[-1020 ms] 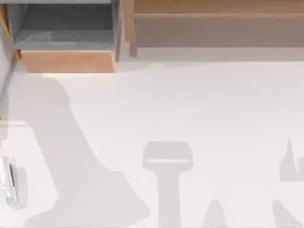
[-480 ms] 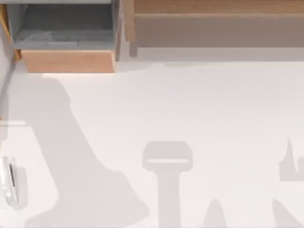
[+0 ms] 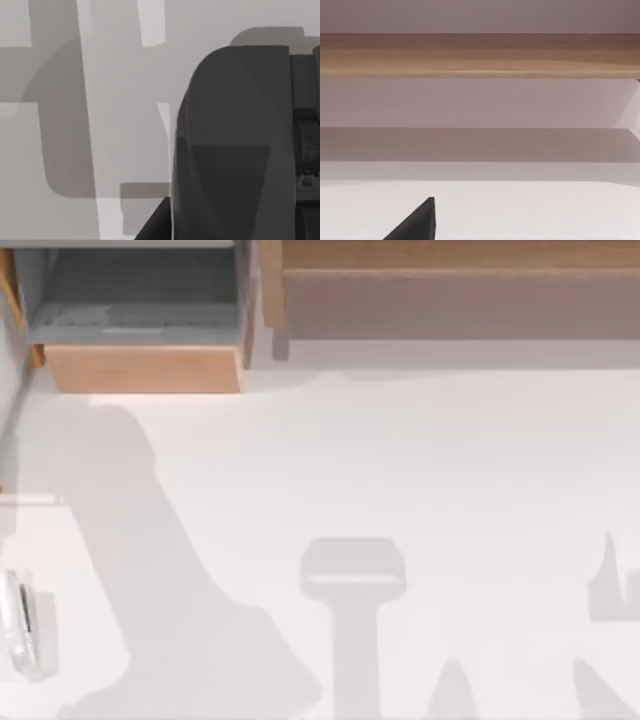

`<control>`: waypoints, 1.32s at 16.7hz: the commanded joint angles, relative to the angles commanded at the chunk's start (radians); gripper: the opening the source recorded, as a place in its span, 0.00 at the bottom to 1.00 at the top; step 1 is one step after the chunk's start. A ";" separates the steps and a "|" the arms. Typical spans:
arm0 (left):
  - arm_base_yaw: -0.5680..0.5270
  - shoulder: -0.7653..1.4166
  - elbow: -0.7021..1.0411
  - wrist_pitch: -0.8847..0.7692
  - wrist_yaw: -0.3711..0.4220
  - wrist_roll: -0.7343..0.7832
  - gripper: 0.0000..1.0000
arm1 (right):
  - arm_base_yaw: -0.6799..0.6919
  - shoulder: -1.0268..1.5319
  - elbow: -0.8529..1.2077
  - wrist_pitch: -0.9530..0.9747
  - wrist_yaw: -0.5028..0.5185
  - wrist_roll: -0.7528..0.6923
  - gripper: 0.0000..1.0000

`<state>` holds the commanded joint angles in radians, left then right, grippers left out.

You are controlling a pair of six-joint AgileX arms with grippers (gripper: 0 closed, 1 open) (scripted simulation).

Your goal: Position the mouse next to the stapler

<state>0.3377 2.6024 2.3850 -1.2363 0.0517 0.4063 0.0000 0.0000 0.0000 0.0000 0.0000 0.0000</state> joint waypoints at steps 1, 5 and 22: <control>0.004 -0.023 -0.012 -0.003 0.005 -0.005 0.00 | 0.000 0.000 0.000 0.000 0.000 0.000 1.00; 0.007 -0.177 -0.103 0.012 0.029 -0.038 0.00 | 0.000 0.000 0.000 0.000 0.000 0.000 1.00; -0.390 -0.954 -1.051 0.260 -0.007 -0.466 0.00 | 0.000 0.000 0.000 0.000 0.000 0.000 1.00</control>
<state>-0.0525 1.6484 1.3340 -0.9759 0.0446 -0.0594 0.0000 0.0000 0.0000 0.0000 0.0000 0.0000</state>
